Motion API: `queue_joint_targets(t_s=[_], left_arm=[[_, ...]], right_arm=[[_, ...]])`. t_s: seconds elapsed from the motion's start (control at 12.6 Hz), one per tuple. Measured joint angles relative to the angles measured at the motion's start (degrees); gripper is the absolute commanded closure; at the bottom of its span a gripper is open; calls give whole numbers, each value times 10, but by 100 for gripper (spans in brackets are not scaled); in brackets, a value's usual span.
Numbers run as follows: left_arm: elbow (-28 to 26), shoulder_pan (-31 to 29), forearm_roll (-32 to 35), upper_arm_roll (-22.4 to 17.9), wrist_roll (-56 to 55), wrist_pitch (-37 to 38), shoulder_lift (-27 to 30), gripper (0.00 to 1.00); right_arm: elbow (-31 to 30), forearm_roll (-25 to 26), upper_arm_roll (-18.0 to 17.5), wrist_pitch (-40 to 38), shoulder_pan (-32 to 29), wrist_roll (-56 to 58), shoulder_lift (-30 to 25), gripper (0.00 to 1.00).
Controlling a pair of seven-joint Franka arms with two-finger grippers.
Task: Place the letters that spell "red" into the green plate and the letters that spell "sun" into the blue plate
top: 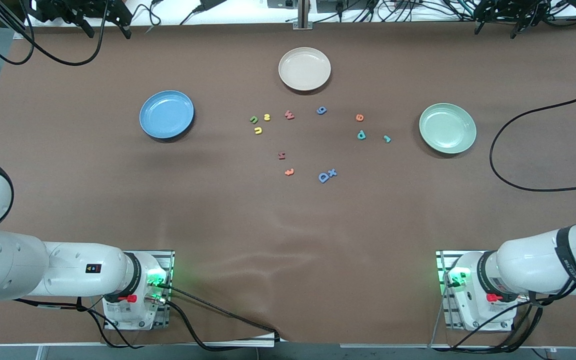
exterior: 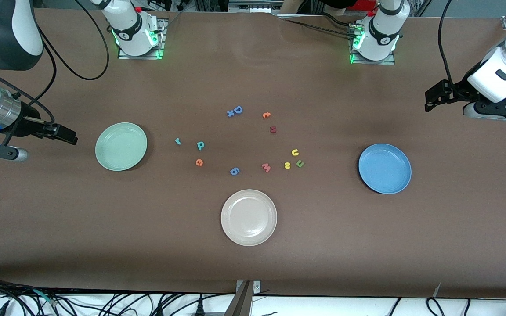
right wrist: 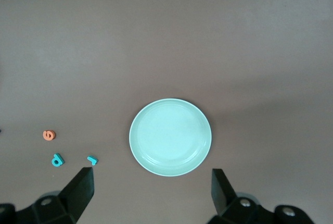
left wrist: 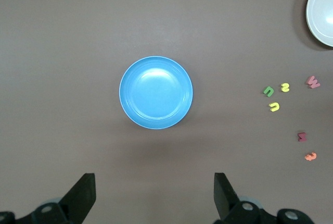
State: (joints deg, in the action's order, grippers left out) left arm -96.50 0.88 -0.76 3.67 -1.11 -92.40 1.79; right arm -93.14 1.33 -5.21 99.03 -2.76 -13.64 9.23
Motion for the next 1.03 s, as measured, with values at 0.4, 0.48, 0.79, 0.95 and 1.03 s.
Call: queue_joint_targets(t_s=[0.4, 0.48, 0.79, 0.95, 1.03], left_arm=[[0, 0, 0, 0, 0, 0, 0, 0], [0, 0, 0, 0, 0, 0, 0, 0], [0, 0, 0, 0, 0, 0, 0, 0], [0, 0, 0, 0, 0, 0, 0, 0], [0, 0, 0, 0, 0, 0, 0, 0]], right_arm=[[0, 0, 6, -24, 0, 0, 0, 0], [0, 0, 10, -25, 0, 0, 0, 0], [0, 0, 13, -28, 0, 1, -6, 0], [0, 0, 13, -31, 0, 1, -7, 0], [0, 0, 13, -32, 0, 1, -7, 0]])
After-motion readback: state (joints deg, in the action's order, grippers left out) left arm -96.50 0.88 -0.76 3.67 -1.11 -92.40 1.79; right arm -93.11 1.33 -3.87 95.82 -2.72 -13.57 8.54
